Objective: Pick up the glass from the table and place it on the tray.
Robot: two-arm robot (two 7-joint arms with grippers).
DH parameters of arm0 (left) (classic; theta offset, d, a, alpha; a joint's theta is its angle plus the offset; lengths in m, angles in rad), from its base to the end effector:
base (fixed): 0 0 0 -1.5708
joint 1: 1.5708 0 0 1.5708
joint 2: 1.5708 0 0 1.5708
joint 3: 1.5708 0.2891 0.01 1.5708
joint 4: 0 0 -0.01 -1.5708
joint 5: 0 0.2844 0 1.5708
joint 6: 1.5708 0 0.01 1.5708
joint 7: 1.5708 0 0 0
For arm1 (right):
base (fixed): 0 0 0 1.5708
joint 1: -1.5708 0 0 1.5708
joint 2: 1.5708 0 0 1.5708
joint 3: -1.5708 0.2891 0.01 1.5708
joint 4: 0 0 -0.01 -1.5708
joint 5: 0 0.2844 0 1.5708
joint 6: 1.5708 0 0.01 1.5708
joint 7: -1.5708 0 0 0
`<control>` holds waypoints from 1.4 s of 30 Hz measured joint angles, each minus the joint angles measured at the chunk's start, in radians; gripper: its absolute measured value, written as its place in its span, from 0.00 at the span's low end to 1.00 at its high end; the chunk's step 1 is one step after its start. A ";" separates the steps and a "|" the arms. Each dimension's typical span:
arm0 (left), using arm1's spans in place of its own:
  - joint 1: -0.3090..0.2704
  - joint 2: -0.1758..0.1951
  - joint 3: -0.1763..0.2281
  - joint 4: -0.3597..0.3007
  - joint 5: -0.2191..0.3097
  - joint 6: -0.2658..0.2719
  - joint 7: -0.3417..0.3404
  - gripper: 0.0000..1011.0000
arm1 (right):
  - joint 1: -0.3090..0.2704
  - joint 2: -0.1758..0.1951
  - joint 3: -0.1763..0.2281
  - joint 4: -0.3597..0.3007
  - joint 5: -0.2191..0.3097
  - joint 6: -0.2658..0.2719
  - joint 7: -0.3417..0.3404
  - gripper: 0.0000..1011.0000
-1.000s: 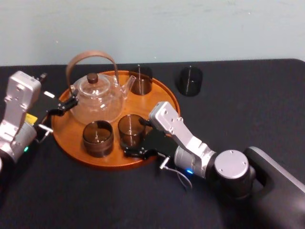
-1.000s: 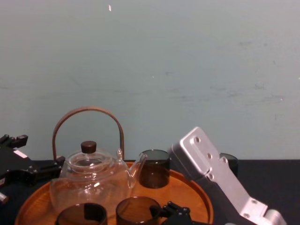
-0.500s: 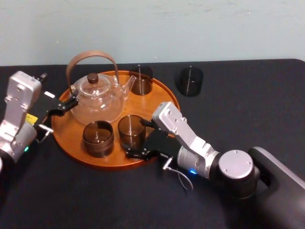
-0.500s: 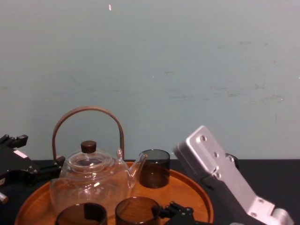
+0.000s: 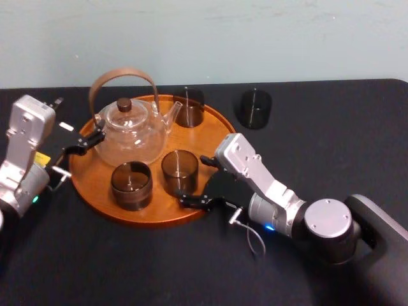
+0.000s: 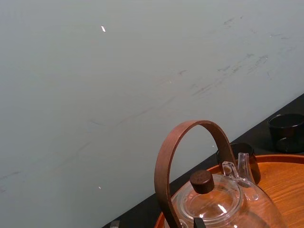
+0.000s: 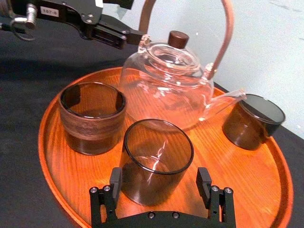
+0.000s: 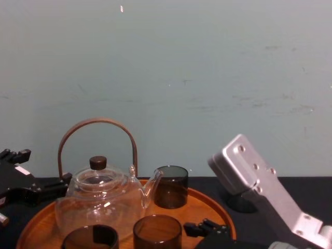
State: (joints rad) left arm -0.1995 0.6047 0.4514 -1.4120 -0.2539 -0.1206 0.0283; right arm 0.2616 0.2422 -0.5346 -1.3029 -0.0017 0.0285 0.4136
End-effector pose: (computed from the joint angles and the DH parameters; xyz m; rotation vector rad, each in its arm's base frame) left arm 0.3349 0.0886 -0.2969 0.3044 -0.2851 1.2479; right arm 0.3459 0.0536 -0.3231 -0.3726 -0.1247 -0.6962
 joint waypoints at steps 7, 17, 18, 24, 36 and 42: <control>0.000 0.000 0.000 0.000 0.000 0.000 0.000 1.00 | -0.007 0.013 0.015 -0.012 0.001 0.002 -0.004 0.99; 0.000 0.000 0.000 0.000 0.000 0.000 0.000 1.00 | -0.045 0.046 0.038 -0.059 0.025 0.008 0.005 0.99; 0.000 0.000 0.000 0.000 0.000 0.000 0.000 1.00 | -0.050 0.049 0.040 -0.065 0.029 0.009 0.008 0.99; 0.000 0.000 0.000 0.000 0.000 0.000 0.000 1.00 | -0.089 0.085 0.058 -0.122 0.059 0.013 0.022 0.99; 0.000 0.000 0.000 0.000 0.000 0.000 0.000 1.00 | -0.149 0.141 0.151 -0.182 0.086 0.031 -0.047 0.99; 0.000 0.000 0.000 0.000 0.000 0.000 0.000 1.00 | -0.142 0.141 0.194 -0.160 0.071 0.042 -0.092 0.99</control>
State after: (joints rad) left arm -0.1995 0.6047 0.4514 -1.4120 -0.2539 -0.1205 0.0283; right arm 0.1197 0.3834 -0.3407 -1.4629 0.0692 0.0705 0.3218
